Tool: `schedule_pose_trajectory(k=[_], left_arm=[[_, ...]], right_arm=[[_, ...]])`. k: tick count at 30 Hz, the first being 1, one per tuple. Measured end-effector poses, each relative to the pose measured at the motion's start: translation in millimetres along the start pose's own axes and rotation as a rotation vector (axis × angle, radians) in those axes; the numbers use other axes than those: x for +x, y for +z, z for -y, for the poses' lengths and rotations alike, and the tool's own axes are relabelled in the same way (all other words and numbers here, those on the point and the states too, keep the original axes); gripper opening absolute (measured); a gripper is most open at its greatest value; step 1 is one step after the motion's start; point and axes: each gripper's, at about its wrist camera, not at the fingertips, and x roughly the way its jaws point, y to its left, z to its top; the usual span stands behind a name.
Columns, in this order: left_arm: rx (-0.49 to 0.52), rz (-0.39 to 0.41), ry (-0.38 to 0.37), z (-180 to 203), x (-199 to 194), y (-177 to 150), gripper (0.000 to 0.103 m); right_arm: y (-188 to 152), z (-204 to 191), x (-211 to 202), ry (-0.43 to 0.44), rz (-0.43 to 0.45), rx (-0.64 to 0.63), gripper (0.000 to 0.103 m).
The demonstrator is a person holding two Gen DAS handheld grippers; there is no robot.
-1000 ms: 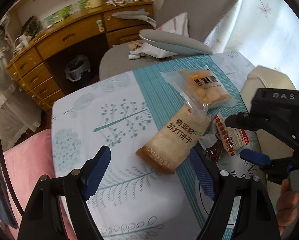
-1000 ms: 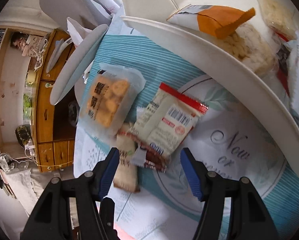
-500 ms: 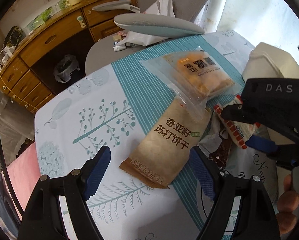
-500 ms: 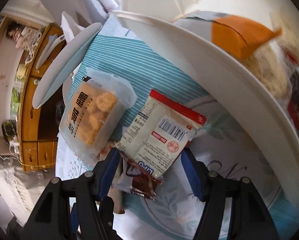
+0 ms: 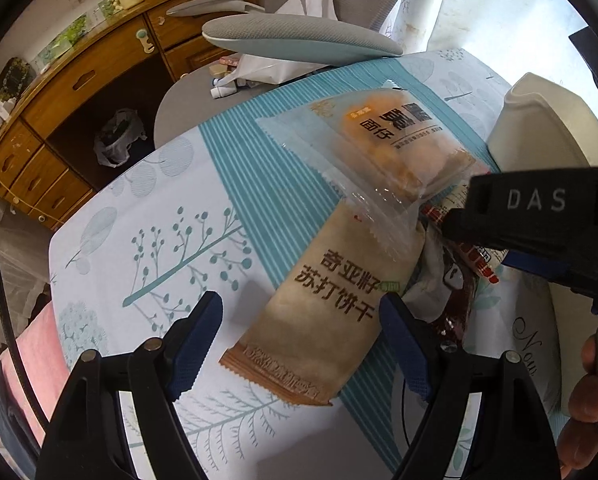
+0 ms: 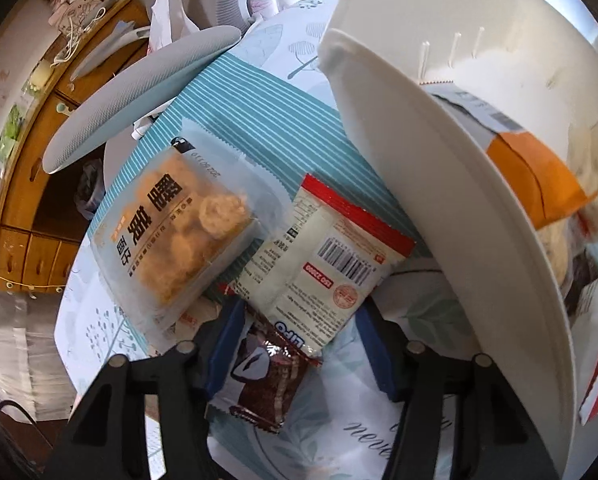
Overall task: Organize snacks
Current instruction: 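Grasp the brown cracker bag with the left gripper while the right grasps the red-white packet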
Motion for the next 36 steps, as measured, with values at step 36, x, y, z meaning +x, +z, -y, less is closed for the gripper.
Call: schedule_pose_trajectory(k=[36], left_arm=[[-0.036, -0.072, -0.024, 28, -9, -42, 0.061]], right_arm=[[-1, 30, -6, 0.148, -0.117, 0.049, 0.012]])
